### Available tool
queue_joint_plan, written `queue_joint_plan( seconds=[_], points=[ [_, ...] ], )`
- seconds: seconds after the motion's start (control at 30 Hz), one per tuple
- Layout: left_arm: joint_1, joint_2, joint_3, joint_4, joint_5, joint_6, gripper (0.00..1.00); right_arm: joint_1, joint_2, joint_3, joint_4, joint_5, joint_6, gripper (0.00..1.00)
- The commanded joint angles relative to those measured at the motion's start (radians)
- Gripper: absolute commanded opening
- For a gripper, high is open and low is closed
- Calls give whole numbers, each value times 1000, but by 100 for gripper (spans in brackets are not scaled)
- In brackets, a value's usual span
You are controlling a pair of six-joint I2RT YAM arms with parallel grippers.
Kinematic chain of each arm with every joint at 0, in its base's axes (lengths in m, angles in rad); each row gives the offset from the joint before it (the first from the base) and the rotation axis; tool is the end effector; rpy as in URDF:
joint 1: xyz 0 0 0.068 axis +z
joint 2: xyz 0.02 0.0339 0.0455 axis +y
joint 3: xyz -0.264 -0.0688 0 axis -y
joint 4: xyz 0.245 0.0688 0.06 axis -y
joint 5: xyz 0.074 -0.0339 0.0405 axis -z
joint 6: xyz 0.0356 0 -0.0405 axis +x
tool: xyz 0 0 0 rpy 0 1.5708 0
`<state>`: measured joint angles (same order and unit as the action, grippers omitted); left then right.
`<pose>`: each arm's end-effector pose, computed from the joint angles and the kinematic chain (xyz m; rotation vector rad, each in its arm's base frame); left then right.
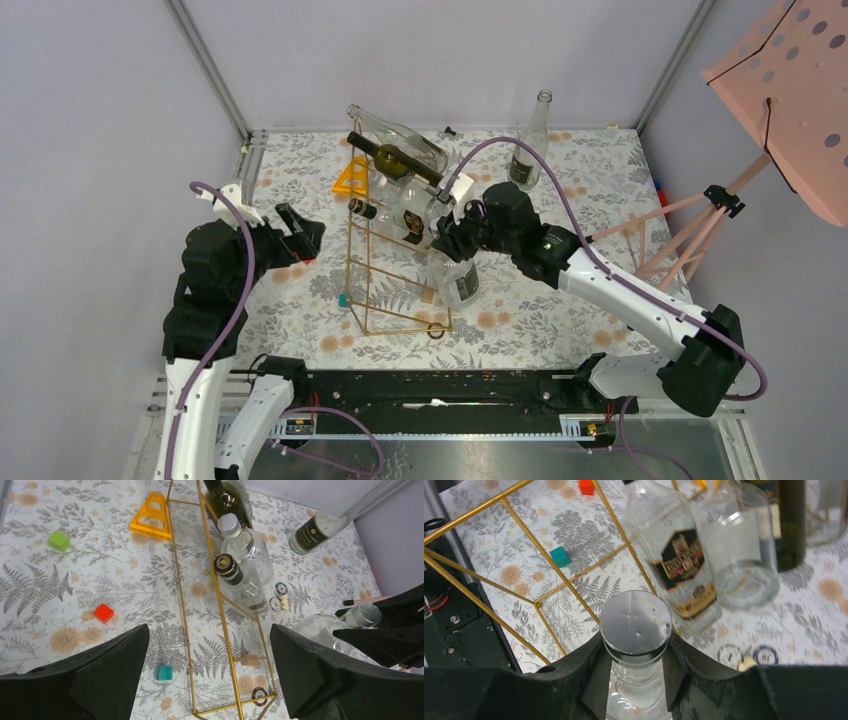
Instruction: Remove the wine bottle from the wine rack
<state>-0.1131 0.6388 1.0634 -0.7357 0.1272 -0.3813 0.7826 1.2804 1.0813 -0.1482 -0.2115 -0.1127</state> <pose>0.1094 -0.0170 0.3930 -0.1669 1.8978 -0.4569 0.2066 0.2160 0.3398 -0.9797 1.7032 0.6483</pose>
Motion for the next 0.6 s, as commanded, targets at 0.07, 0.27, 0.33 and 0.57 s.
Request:
queue_joint_plan(
  seconds=[0.07,0.27,0.33,0.57],
  points=[
    [-145,121,100,104,-39,47,99,-67,-141,61,-43,186,158,0],
    [-390,258,129,171,-206,73,99,-175,-196,43,-116,219,197,0],
    [-438,301,135,203,-207,74,99,-213,-195,45,-137,255,200,0],
    [-500,435,173,314,-196,118,99,-369,-121,118,-163,370,192,0]
  ],
)
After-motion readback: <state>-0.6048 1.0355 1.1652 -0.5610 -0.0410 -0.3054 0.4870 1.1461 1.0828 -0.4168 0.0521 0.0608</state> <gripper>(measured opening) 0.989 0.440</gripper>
